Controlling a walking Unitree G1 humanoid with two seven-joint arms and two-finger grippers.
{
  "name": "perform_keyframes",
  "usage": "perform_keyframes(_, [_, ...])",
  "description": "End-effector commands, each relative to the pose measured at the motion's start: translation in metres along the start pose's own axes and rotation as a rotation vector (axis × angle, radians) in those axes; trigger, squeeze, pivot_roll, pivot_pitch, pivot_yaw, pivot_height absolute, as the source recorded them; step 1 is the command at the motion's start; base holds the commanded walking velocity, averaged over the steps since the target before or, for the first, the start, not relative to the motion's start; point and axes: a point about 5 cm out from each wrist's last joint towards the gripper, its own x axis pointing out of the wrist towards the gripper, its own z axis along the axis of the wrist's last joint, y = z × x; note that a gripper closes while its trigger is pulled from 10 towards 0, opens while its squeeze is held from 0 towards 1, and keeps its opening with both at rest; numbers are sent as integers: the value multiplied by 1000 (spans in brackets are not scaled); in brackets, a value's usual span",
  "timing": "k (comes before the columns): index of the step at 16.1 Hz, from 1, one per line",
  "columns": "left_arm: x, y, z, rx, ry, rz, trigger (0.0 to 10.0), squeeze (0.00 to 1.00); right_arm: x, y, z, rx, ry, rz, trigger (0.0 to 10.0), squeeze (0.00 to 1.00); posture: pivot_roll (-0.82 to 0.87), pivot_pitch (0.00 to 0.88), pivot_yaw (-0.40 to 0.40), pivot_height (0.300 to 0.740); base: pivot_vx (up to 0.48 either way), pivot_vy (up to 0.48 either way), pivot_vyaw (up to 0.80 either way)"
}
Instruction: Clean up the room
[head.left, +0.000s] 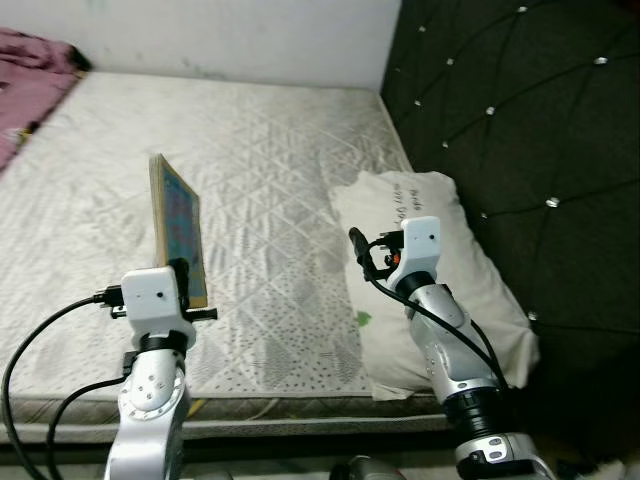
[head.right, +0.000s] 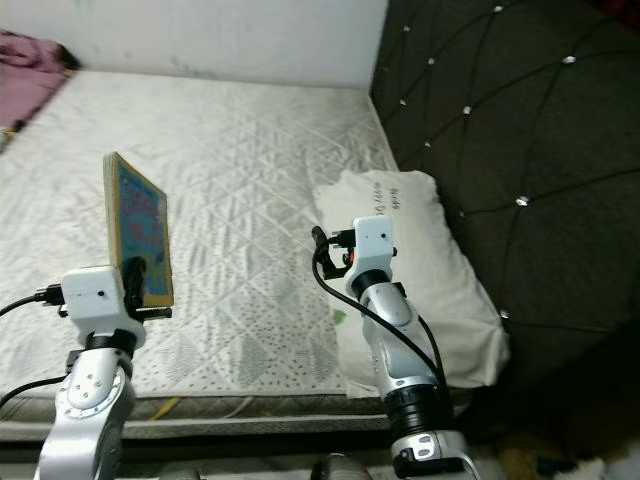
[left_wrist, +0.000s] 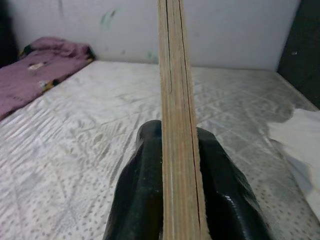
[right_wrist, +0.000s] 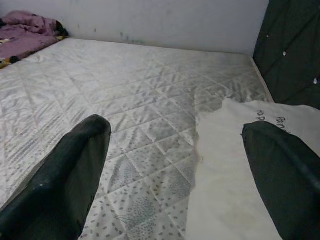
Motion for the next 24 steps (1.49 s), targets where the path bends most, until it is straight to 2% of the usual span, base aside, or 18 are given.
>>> perform_keyframes(1, [-1,-4,14,-23,-85,-57,10000,0,0,-7,3,-3,-2,-21,10000,0,-10,0,-54,740,0,0,-563])
perform_keyframes(4, [-2,-2,15,11,-70,-14,10000,0,0,-8,4,3,4,-27,10000,0,-5,0,-56,740,0,0,-800])
perform_keyframes(6, [-4,-4,14,-34,-38,11,10000,0,-1,-9,2,4,14,-33,10000,0,-2,0,-55,740,0,0,-800])
perform_keyframes(7, [-7,-7,14,-78,-40,-38,10000,0,-2,-8,2,5,16,-34,10000,0,-1,0,-53,740,0,0,-800])
perform_keyframes(9, [-10,-5,14,-66,-49,-15,10000,0,-2,-8,1,-8,11,-49,10000,0,-3,0,-50,740,0,0,-491])
perform_keyframes(12, [-12,-2,15,-97,-59,14,10000,0,-3,-7,0,5,20,-49,10000,0,-2,0,-49,740,0,0,0])
perform_keyframes(17, [-16,13,10,-105,-22,122,10000,0,-1,-3,3,32,12,-24,10000,0,1,0,-51,740,0,0,0])
perform_keyframes(24, [-16,16,11,-121,-26,160,10000,0,0,1,6,37,2,14,10000,0,0,0,-56,740,0,0,0])
